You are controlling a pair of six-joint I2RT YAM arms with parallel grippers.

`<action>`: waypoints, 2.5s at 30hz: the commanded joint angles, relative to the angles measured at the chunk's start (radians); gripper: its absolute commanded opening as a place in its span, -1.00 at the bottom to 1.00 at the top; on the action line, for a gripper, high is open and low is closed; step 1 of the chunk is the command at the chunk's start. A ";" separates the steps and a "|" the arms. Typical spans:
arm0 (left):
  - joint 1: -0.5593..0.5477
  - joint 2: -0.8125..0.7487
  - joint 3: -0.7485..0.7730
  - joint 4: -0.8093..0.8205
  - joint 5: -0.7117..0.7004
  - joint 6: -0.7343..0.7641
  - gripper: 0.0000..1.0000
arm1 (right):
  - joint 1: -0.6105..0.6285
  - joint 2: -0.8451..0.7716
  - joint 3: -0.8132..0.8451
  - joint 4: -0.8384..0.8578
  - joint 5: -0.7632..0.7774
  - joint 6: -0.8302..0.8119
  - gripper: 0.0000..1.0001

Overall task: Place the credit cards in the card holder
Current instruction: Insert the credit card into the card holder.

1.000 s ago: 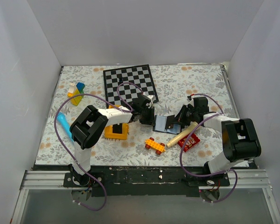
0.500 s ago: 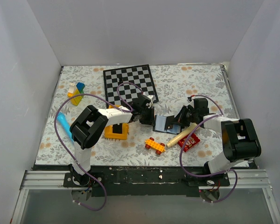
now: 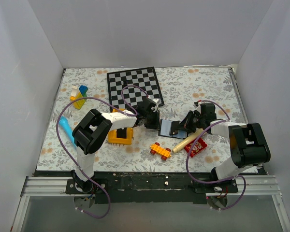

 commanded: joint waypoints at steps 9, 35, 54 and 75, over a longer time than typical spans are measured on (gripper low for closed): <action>-0.014 0.024 0.006 -0.027 0.017 -0.001 -0.76 | 0.011 -0.018 -0.013 -0.074 0.008 -0.003 -0.97; -0.015 0.035 0.010 -0.027 0.024 -0.001 -0.79 | 0.054 0.074 0.005 0.030 -0.022 0.024 -0.97; -0.018 0.047 0.017 -0.029 0.032 -0.001 -0.82 | 0.117 0.127 0.051 0.012 0.035 0.015 -0.97; -0.017 0.047 0.012 -0.029 0.033 -0.001 -0.84 | 0.117 -0.127 0.146 -0.347 0.210 -0.121 0.15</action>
